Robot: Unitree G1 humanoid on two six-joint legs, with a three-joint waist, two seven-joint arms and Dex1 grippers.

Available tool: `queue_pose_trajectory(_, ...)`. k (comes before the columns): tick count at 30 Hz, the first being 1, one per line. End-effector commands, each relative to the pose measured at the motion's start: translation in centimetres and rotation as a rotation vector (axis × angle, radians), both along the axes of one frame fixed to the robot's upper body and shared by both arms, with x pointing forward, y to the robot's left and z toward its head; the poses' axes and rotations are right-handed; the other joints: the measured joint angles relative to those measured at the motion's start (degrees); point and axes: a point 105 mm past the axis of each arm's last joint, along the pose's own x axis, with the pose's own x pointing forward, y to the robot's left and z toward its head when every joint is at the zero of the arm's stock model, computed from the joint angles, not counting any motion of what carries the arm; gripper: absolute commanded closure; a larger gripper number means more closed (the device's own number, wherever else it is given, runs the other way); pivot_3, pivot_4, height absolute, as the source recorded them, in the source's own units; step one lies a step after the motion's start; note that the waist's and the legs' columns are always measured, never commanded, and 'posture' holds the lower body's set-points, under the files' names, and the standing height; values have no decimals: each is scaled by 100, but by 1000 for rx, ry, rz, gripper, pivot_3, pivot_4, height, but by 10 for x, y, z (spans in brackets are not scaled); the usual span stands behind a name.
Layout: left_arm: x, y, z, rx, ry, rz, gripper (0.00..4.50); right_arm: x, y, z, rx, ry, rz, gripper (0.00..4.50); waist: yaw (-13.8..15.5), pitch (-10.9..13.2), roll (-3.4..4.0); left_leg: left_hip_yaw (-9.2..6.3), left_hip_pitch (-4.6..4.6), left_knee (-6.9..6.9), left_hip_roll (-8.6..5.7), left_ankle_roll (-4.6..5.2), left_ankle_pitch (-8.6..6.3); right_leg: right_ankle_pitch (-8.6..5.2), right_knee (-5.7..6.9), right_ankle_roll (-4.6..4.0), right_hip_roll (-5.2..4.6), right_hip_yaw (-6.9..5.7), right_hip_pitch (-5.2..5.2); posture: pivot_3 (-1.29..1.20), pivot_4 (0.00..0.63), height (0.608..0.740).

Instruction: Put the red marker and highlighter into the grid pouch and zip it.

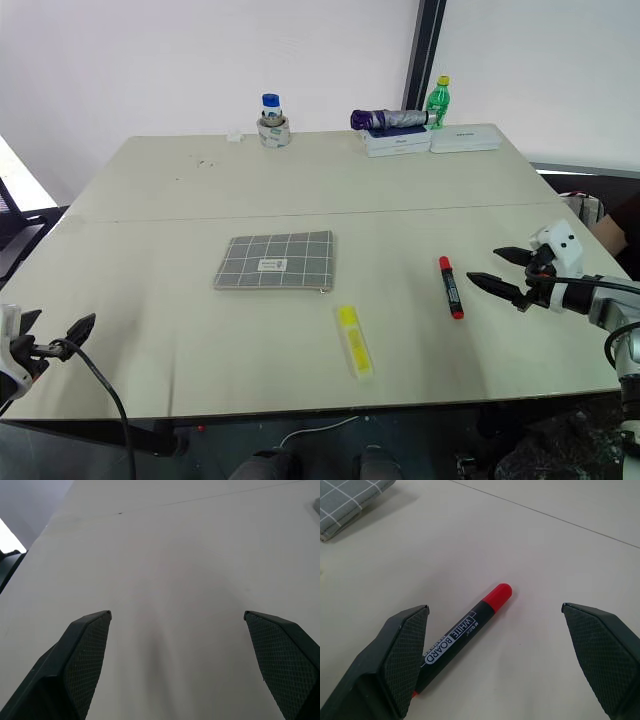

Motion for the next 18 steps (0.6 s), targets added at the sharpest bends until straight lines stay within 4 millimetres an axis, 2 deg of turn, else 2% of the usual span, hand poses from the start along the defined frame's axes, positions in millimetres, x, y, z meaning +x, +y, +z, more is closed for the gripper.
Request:
queue_pose_trajectory(1, -1, 0, 15, 35, -43, -1, 19, 1, -2, 18, -9, -66, 1, 80, 1, 0, 0, 0, 0, 0, 0, 0, 0, 0, 0, 0, 0, 0, 0, 0, 150, 740)
queue_pose_trajectory(9, 2, -5, 14, 27, -45, -22, 19, 8, 4, 23, -32, -96, 2, 80, -3, 0, 0, 0, 0, 0, 0, 0, 0, 0, 0, 0, 0, 0, 0, 0, 150, 740)
queue_pose_trajectory(11, 4, -11, 11, 45, -35, -47, 19, 12, 15, 26, -38, -118, 27, 80, -4, 0, 0, 0, 0, 0, 0, 0, 0, 0, 0, 0, 0, 0, 0, 0, 150, 740)
queue_pose_trajectory(18, 15, -20, 8, 78, -30, -101, 19, 17, 71, 38, 28, -188, 160, 80, -5, 0, 0, 0, 0, -1, 1, 0, 0, 0, 0, 0, 0, 0, -2, 0, 150, 740)
